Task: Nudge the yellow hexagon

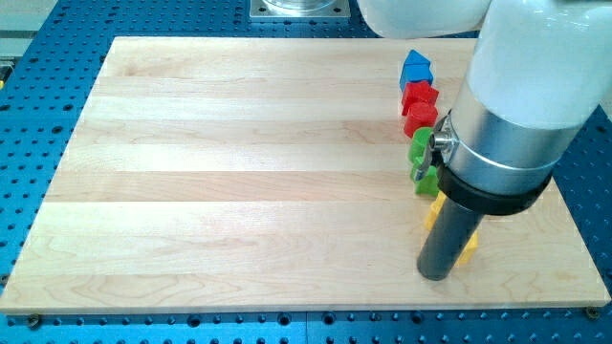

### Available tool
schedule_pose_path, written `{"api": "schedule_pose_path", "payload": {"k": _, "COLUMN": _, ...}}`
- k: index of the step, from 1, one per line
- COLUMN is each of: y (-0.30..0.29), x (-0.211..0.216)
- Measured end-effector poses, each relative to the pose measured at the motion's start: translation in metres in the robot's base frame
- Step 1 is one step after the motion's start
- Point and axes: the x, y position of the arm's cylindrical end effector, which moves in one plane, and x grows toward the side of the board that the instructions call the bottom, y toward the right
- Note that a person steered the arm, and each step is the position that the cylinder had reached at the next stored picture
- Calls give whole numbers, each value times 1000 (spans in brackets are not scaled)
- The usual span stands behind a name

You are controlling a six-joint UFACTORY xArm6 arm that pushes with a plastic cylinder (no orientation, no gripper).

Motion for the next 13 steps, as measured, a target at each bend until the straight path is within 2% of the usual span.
{"api": "schedule_pose_path", "payload": {"k": 1, "y": 15, "x": 24}}
{"api": "schedule_pose_path", "payload": {"k": 2, "y": 88, "x": 20}}
{"api": "schedule_pose_path", "payload": {"k": 3, "y": 130, "x": 6}}
{"api": "schedule_pose_path", "payload": {"k": 5, "y": 178, "x": -11}}
{"api": "schedule_pose_path", "payload": {"k": 6, "y": 169, "x": -13}}
{"api": "schedule_pose_path", "payload": {"k": 8, "y": 109, "x": -24}}
{"api": "schedule_pose_path", "payload": {"k": 13, "y": 55, "x": -24}}
